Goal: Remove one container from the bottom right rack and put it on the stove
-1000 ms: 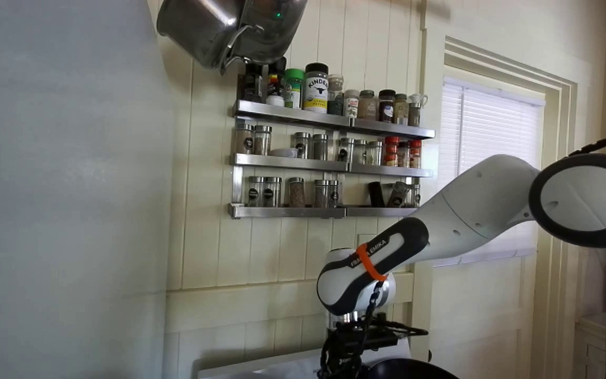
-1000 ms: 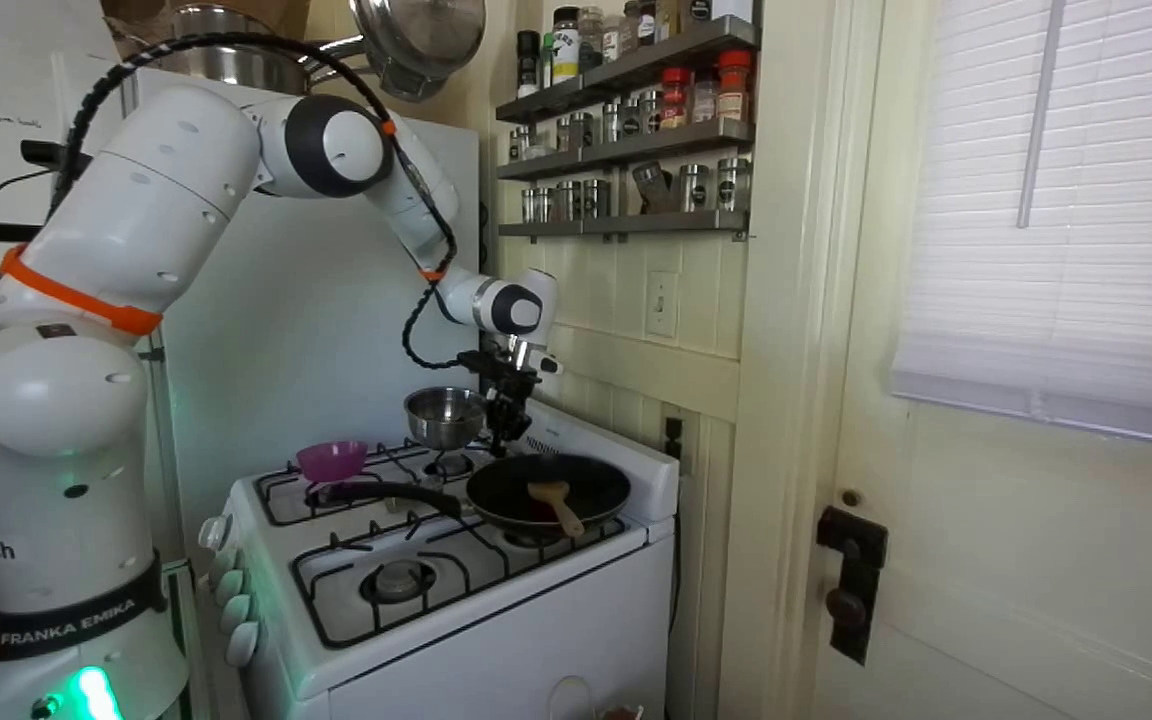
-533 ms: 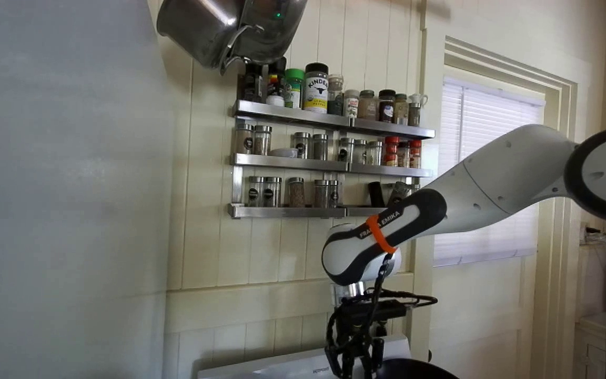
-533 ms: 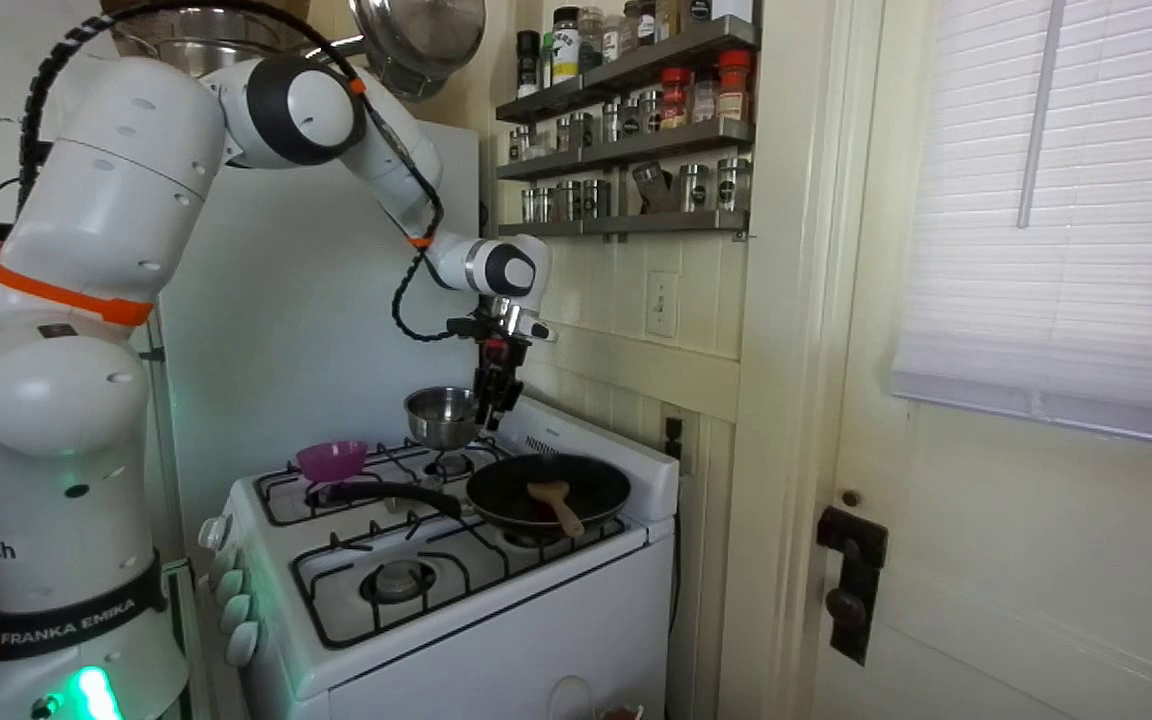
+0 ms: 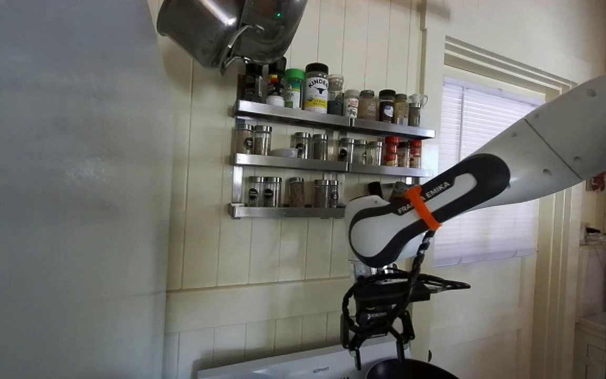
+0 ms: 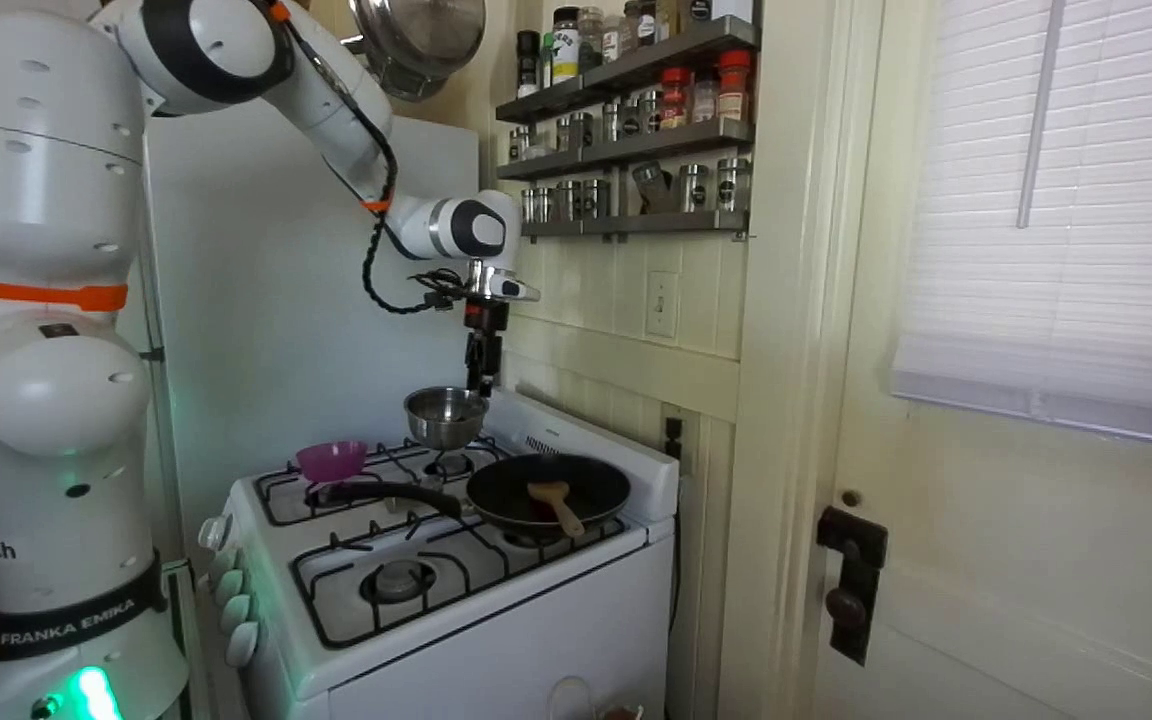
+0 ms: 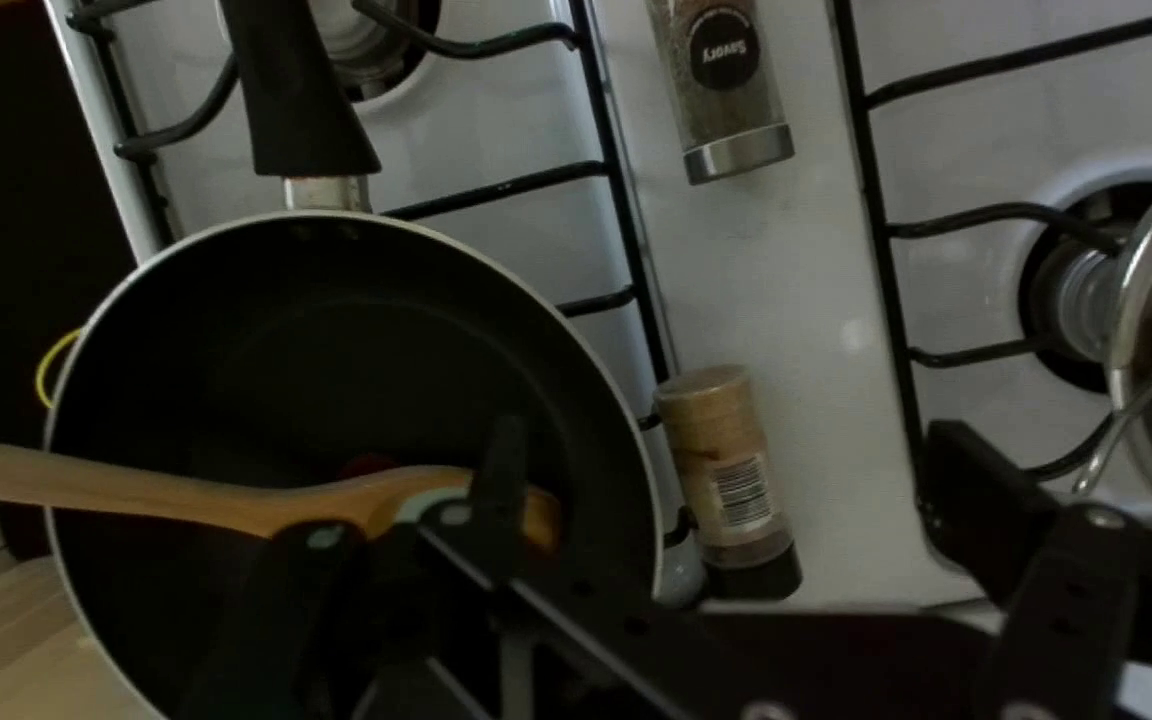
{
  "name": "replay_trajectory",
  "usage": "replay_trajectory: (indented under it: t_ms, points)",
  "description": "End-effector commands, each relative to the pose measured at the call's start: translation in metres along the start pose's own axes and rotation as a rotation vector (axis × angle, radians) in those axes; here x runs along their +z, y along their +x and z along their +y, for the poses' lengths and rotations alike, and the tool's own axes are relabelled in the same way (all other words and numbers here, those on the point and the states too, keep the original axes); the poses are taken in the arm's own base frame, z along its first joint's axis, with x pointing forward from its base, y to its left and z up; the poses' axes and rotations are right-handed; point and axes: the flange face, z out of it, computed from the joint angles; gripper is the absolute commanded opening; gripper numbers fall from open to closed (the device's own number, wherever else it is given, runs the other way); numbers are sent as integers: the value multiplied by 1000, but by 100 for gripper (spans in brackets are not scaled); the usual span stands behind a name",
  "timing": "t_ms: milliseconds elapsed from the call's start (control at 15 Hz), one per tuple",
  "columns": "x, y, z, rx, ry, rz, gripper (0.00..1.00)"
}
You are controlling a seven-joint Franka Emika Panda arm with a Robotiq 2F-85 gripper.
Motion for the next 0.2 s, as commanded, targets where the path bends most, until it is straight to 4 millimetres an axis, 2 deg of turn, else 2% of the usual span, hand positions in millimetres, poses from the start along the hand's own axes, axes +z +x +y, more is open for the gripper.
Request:
replay_trajectory:
  t_ms: [0, 67, 133]
  points:
    - [-18, -55, 31, 91, 4, 165, 100]
    - [-11, -20, 13, 56, 1, 72, 100]
    - [-16, -31, 19, 68, 4, 105, 100]
